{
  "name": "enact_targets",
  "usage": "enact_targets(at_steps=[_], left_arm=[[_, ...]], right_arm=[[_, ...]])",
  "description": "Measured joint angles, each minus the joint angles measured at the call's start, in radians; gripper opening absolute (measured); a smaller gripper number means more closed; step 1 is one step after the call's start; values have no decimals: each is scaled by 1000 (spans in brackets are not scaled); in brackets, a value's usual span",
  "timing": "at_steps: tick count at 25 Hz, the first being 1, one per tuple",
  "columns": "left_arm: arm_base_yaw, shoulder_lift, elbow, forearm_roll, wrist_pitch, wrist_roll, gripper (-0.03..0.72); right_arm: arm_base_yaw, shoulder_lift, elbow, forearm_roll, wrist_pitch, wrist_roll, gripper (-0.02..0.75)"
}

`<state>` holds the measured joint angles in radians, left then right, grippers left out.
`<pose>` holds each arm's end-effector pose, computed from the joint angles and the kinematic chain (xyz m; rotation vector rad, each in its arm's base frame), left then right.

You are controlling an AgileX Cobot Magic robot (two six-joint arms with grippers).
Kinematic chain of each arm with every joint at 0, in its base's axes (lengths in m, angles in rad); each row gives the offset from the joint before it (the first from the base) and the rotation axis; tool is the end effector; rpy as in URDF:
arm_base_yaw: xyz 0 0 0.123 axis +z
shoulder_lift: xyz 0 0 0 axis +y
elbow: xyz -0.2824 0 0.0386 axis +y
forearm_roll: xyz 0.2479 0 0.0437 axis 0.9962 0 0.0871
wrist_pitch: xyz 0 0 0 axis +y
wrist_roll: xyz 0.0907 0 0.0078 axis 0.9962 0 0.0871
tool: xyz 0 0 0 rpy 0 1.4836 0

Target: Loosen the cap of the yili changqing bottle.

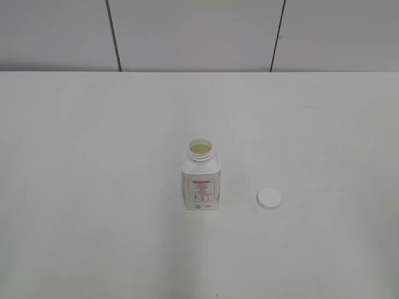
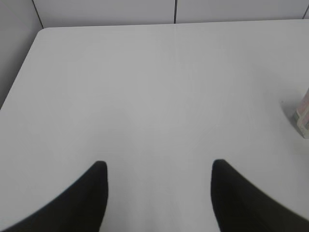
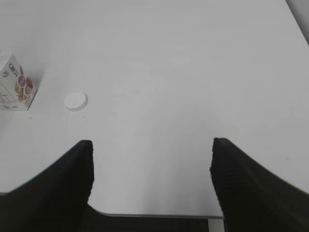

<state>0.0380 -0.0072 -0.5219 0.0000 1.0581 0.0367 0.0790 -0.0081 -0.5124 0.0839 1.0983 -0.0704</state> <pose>-0.0085 -0.0003 0.2834 -0.0013 2.0129 0.0476 -0.0098 0.0060 0.2777 -0.1605 2.0539 0.1059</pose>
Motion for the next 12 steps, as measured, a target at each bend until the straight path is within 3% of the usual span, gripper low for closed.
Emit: enact_targets(at_steps=[4,12], left_arm=[[0,0,0,0,0,0,415],[0,0,0,0,0,0,412]], right_arm=[[-56,0,0,0,0,0,594],[-60,0,0,7,0,12,594]])
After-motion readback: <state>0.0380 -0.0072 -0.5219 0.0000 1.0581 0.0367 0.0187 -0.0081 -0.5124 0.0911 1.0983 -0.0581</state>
